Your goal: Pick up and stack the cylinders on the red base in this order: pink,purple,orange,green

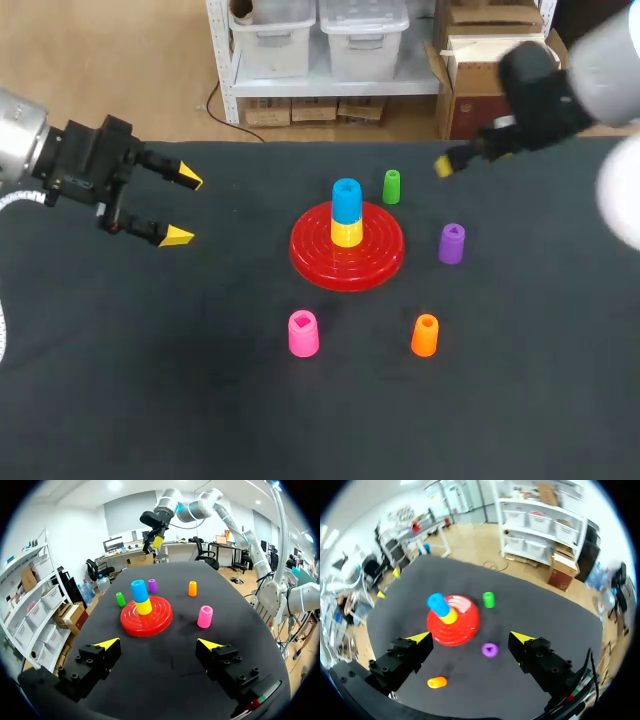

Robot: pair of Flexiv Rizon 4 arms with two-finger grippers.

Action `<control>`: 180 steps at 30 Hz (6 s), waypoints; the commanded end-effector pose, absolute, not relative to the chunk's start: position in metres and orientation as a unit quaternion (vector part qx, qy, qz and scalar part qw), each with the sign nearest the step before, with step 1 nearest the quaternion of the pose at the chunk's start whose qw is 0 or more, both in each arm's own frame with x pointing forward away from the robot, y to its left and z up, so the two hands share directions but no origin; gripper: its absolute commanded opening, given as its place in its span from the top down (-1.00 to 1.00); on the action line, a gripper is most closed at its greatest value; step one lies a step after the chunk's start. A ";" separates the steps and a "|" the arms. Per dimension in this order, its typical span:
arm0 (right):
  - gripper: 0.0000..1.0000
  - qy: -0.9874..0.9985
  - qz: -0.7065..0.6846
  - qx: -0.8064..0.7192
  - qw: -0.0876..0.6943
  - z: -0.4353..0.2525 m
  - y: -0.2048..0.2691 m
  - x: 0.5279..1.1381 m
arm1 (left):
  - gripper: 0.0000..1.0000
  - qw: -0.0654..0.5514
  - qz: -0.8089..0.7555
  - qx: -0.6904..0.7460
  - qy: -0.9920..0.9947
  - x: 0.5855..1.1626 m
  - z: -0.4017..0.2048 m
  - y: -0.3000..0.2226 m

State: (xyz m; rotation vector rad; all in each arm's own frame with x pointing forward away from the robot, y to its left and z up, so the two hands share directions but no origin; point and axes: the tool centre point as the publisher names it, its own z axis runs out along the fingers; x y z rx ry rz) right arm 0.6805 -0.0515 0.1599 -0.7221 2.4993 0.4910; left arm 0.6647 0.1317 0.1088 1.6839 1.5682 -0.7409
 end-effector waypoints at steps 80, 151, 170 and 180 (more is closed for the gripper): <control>-1.00 0.857 0.000 -0.516 0.020 0.037 0.134 0.543 | -1.00 0.355 -0.285 0.651 0.607 0.663 0.109 0.132; 1.00 0.853 0.008 -0.520 0.049 0.160 0.063 0.723 | -1.00 0.355 -0.285 0.651 0.607 0.663 0.109 0.132; 1.00 0.849 0.000 -0.527 0.043 0.141 0.060 0.733 | -1.00 0.355 -0.285 0.651 0.607 0.663 0.109 0.132; 1.00 0.826 0.024 -0.562 -0.019 0.118 0.080 0.730 | -1.00 0.355 -0.285 0.651 0.607 0.663 0.109 0.132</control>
